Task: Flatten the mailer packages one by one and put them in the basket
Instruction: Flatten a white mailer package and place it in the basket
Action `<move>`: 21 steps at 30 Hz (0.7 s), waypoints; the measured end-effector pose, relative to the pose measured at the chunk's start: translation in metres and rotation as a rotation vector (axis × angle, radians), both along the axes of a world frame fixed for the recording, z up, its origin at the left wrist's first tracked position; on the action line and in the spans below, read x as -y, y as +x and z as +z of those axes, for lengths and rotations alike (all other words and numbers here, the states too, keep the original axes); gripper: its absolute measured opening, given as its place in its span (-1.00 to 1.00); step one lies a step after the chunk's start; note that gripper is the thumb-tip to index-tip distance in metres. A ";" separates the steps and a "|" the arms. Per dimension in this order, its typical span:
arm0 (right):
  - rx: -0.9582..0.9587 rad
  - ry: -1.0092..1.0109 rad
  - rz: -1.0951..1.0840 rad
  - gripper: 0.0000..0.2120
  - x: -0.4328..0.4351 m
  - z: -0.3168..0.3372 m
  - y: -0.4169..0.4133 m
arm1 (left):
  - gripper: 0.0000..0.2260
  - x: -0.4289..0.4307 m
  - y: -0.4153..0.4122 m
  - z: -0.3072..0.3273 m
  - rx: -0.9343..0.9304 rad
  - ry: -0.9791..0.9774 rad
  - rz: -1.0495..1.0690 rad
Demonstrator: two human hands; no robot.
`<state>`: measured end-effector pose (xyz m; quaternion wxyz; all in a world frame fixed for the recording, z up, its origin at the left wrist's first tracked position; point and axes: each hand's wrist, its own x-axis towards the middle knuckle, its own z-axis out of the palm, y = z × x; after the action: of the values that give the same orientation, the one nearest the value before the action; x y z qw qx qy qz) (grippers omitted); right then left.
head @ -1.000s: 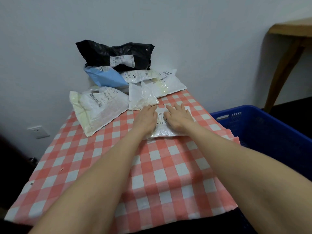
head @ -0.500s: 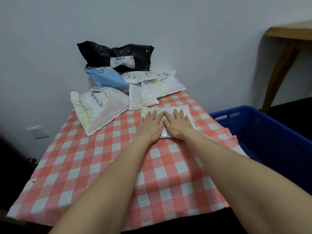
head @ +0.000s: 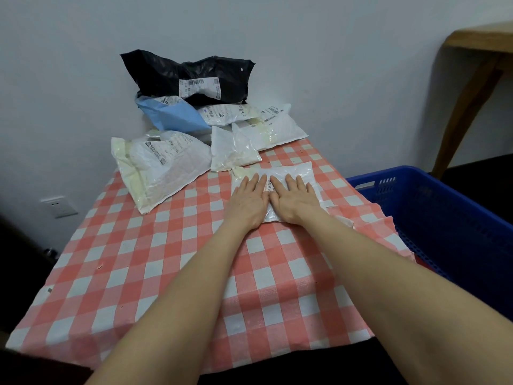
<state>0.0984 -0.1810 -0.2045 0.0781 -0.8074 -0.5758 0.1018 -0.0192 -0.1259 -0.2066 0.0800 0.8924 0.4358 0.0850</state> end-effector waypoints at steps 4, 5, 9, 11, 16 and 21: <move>-0.002 -0.018 -0.006 -0.47 0.000 0.002 -0.001 | -0.54 -0.001 0.000 0.001 -0.015 0.000 0.000; -0.008 -0.030 -0.006 -0.47 0.000 0.004 -0.001 | -0.54 -0.001 0.001 0.002 -0.019 -0.003 0.001; -0.022 -0.055 -0.002 -0.48 -0.002 0.017 0.004 | -0.56 -0.007 0.002 0.012 -0.069 0.010 -0.018; -0.016 0.043 -0.034 -0.50 -0.005 0.027 0.007 | -0.58 -0.014 0.002 0.024 -0.048 0.048 -0.005; -0.074 0.076 -0.066 -0.45 -0.016 0.031 0.017 | -0.56 -0.031 0.005 0.036 0.040 0.064 0.074; -0.069 -0.006 -0.012 -0.46 -0.032 0.028 0.026 | -0.54 -0.044 0.017 0.031 -0.045 -0.003 0.031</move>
<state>0.1244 -0.1485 -0.1769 0.0959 -0.8073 -0.5674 0.1308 -0.0020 -0.0820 -0.1758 0.0704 0.8872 0.4512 0.0655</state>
